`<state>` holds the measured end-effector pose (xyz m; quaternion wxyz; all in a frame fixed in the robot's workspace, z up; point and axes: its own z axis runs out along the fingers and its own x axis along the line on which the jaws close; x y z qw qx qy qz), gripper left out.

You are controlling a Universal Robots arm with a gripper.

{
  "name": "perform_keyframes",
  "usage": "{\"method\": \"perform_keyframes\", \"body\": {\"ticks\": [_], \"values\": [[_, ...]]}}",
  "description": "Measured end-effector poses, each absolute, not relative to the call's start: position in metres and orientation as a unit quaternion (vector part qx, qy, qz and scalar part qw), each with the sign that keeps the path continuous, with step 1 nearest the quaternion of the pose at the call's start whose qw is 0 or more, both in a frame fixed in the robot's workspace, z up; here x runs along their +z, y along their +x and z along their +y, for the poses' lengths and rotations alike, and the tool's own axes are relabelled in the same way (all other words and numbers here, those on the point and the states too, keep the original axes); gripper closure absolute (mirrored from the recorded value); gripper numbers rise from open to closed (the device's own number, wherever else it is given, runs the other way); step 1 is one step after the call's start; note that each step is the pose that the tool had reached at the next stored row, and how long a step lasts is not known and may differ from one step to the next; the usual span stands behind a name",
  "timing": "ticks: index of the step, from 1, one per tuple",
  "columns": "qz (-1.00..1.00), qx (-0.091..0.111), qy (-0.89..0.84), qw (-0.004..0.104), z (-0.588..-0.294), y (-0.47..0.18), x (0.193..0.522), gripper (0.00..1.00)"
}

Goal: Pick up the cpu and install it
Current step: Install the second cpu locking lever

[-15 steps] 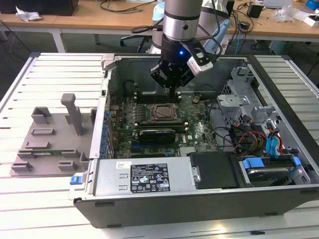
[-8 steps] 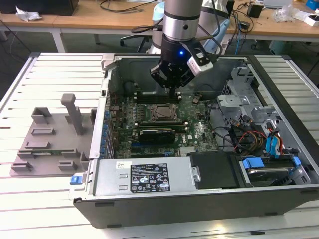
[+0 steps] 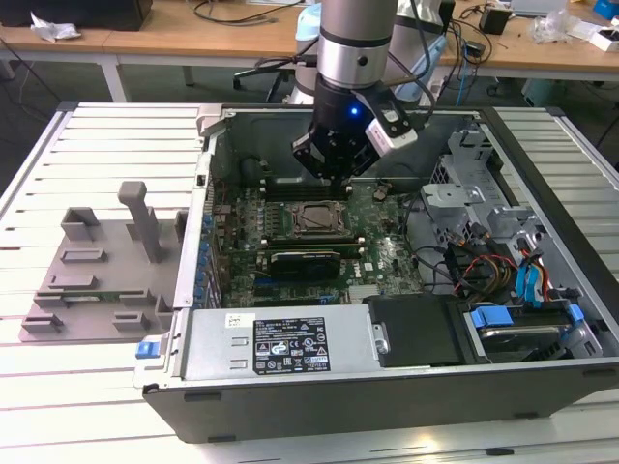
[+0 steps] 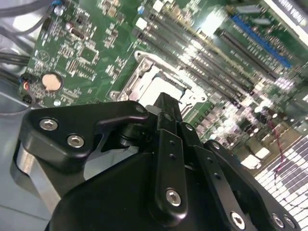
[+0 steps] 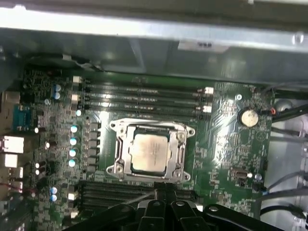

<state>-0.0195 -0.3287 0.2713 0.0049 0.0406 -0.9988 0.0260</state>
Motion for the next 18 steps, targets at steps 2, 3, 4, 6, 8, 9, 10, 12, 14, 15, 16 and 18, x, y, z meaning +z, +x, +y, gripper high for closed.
{"method": "perform_keyframes", "body": {"ticks": [2, 3, 4, 6, 8, 9, 10, 12, 14, 15, 16, 18], "values": [[-0.999, 0.026, 0.041, 0.005, -0.337, -0.020, 0.271, 0.89], [-0.999, 0.026, 0.041, 0.005, -0.341, -0.020, 0.271, 0.89], [-0.999, 0.026, 0.041, 0.005, -0.345, -0.020, 0.271, 0.89], [-0.999, 0.025, 0.041, 0.005, -0.351, -0.020, 0.271, 0.89], [-0.999, 0.025, 0.041, 0.005, -0.362, -0.020, 0.270, 0.89], [-0.999, 0.024, 0.041, 0.005, -0.366, -0.020, 0.270, 0.89], [-0.999, 0.021, 0.041, 0.005, -0.370, -0.020, 0.269, 0.89], [-0.999, 0.006, 0.041, 0.004, -0.373, -0.020, 0.269, 0.89], [-0.999, -0.025, 0.041, 0.003, -0.373, -0.020, 0.269, 0.89], [-0.999, -0.033, 0.040, 0.003, -0.373, -0.020, 0.269, 0.89], [-0.998, -0.043, 0.040, 0.002, -0.373, -0.020, 0.269, 0.89], [-0.997, -0.063, 0.039, 0.001, -0.373, -0.021, 0.269, 0.89]]}}
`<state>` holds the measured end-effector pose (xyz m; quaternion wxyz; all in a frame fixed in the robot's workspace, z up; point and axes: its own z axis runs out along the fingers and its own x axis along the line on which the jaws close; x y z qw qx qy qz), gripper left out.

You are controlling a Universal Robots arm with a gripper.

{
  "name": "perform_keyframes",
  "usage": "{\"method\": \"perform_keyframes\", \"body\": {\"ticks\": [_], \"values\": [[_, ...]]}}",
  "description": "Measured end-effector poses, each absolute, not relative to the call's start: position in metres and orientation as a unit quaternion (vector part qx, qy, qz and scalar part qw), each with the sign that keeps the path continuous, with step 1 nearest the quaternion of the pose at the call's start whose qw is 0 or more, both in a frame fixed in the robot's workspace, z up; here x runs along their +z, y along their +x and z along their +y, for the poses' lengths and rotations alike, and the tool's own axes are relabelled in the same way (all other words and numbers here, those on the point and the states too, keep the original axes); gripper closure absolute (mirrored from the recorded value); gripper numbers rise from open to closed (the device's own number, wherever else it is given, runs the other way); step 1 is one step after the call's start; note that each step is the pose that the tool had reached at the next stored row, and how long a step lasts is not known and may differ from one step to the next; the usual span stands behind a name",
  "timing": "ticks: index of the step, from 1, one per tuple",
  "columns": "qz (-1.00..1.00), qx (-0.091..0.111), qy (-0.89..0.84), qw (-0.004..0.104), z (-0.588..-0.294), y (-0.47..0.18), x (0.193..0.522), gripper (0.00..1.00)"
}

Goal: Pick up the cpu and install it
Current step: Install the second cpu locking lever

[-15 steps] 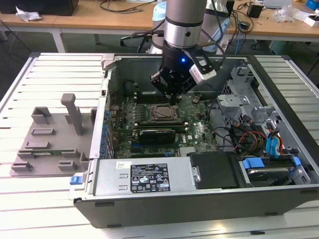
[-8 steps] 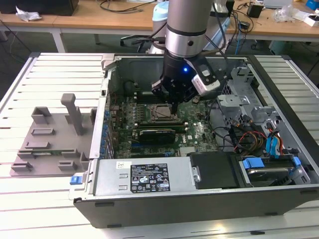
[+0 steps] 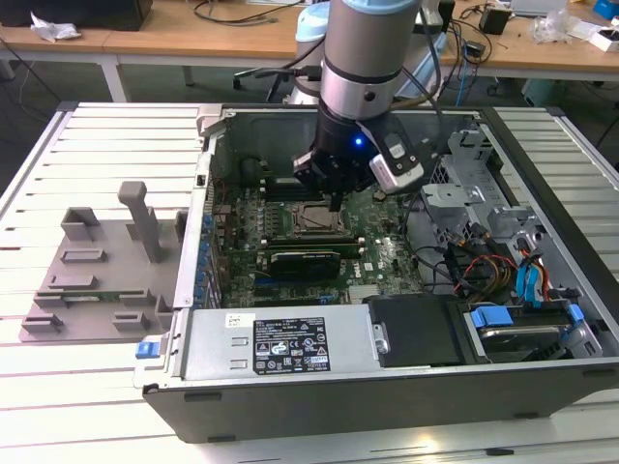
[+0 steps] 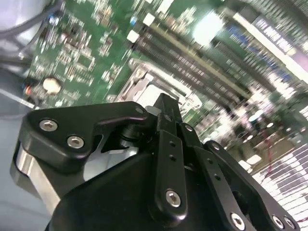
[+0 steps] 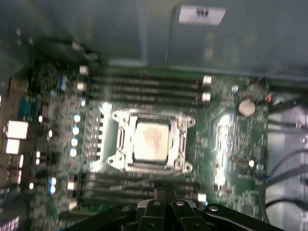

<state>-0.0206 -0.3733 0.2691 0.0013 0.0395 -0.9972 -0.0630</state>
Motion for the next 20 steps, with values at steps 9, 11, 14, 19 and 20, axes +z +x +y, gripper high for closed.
{"method": "perform_keyframes", "body": {"ticks": [9, 11, 14, 19, 20], "values": [[-0.996, -0.082, 0.039, 0.001, -0.374, -0.022, 0.255, 0.89], [-0.996, -0.082, 0.039, 0.001, -0.374, -0.023, 0.252, 0.89], [-0.996, -0.082, 0.039, 0.001, -0.381, -0.026, 0.246, 0.89], [-0.996, -0.082, 0.039, 0.001, -0.387, -0.037, 0.233, 0.89], [-0.996, -0.082, 0.039, 0.001, -0.389, -0.040, 0.230, 0.89]]}}
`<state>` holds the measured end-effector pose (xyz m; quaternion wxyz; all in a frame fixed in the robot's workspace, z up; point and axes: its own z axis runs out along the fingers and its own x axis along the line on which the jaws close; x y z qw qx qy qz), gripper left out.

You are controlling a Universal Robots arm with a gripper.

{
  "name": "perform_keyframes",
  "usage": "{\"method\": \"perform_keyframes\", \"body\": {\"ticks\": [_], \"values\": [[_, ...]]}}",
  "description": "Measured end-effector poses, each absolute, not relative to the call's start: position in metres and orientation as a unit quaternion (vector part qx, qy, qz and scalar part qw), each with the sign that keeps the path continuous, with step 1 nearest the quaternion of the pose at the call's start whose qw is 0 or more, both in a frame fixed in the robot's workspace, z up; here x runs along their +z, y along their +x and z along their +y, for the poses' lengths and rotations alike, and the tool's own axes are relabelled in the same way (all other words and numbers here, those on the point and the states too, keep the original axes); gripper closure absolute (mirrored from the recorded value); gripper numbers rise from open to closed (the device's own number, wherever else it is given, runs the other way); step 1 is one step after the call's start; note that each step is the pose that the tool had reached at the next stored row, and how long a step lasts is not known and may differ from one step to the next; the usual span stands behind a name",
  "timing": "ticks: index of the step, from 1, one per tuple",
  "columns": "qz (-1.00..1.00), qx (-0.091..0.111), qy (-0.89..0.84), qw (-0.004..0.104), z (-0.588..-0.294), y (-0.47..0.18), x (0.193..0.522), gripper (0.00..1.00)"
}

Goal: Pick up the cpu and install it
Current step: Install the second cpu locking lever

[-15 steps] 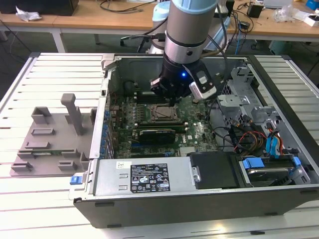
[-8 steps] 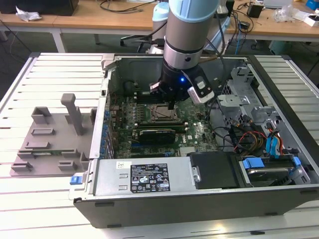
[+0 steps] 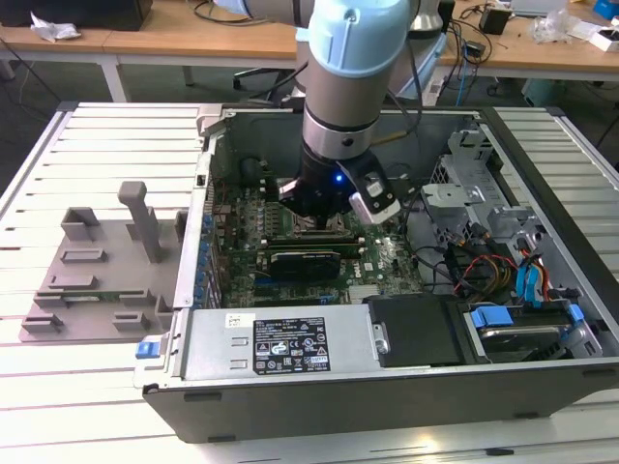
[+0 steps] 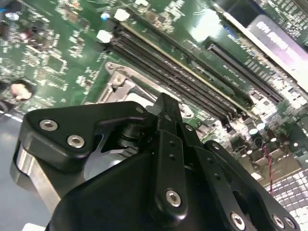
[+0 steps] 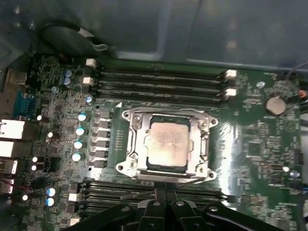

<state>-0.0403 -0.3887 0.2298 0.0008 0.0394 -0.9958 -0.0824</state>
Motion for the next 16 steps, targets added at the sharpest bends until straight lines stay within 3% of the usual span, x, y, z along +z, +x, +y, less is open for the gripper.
{"method": "perform_keyframes", "body": {"ticks": [16], "values": [[-0.996, -0.082, 0.039, 0.001, -0.385, -0.080, 0.205, 0.89]]}}
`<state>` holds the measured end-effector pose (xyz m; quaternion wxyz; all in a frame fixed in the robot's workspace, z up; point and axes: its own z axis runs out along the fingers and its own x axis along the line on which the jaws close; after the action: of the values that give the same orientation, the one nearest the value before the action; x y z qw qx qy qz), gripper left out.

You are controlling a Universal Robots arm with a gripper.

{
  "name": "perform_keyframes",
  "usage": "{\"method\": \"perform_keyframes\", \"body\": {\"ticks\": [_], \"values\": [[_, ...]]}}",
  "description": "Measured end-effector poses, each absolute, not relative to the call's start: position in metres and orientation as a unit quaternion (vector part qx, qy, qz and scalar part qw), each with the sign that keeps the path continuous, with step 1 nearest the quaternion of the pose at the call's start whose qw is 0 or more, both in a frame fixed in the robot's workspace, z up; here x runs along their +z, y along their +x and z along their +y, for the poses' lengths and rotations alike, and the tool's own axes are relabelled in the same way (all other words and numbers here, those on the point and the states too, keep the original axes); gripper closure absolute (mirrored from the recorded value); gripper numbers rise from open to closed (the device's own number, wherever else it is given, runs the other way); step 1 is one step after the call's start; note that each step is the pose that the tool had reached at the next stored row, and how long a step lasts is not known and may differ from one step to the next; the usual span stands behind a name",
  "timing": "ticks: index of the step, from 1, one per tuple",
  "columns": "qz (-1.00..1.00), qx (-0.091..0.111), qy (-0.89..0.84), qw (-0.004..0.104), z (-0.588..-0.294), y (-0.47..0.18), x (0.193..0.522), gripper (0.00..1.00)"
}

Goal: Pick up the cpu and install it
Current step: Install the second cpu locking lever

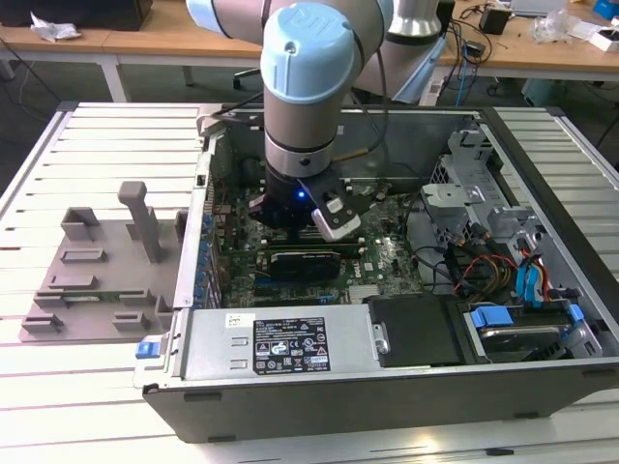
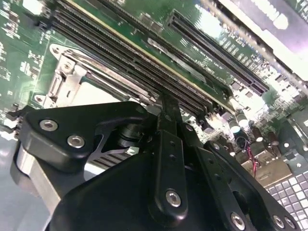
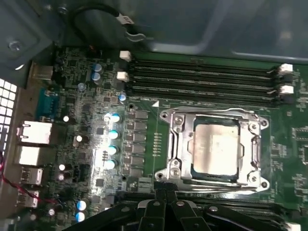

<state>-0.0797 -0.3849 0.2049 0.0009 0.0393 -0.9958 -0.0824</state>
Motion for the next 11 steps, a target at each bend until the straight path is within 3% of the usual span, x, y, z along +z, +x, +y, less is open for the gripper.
{"method": "perform_keyframes", "body": {"ticks": [11], "values": [[-0.996, -0.078, 0.042, -0.004, -0.3752, -0.0832, 0.2012, 0.89]]}}
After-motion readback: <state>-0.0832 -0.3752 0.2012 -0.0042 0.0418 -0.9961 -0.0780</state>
